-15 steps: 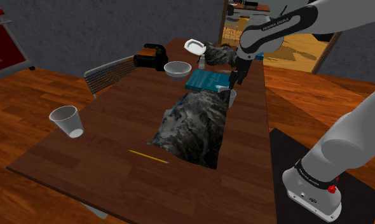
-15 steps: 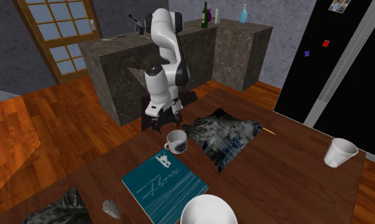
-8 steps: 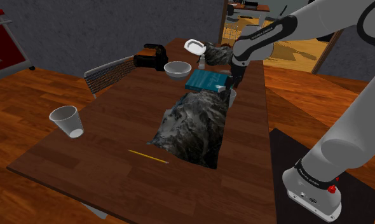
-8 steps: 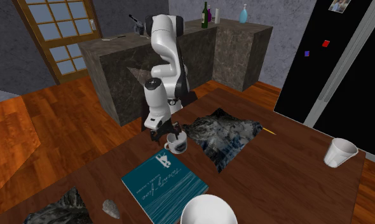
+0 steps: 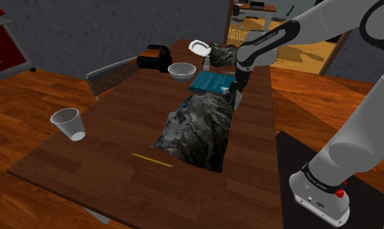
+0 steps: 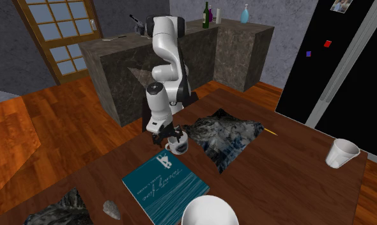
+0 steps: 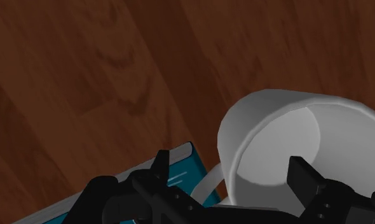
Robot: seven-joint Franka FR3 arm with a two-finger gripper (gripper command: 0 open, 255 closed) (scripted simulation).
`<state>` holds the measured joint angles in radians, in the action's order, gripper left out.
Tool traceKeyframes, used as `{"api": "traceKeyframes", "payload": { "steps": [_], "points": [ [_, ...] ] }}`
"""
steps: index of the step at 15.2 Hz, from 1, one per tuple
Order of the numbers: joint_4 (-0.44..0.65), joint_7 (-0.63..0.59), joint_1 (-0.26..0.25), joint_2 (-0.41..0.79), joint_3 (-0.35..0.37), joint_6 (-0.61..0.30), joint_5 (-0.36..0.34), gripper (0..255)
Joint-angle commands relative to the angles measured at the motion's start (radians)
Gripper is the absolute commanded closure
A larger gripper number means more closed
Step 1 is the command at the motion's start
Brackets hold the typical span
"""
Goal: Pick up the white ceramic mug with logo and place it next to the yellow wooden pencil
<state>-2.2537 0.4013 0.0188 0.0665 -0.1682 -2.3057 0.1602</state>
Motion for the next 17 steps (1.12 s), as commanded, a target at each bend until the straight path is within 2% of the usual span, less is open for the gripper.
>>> {"api": "traceKeyframes", "payload": {
  "steps": [1,2,3,12,17],
  "points": [
    [0.000,0.000,0.000,0.000,0.000,0.000,0.000,0],
    [0.000,0.000,0.000,0.000,0.000,0.000,0.000,0],
    [0.000,0.000,0.000,0.000,0.000,0.000,0.000,255],
    [0.000,0.000,0.000,0.000,0.000,0.000,0.000,255],
    [0.025,-0.017,0.000,-0.040,-0.002,0.063,-0.017,255]
  ]
}}
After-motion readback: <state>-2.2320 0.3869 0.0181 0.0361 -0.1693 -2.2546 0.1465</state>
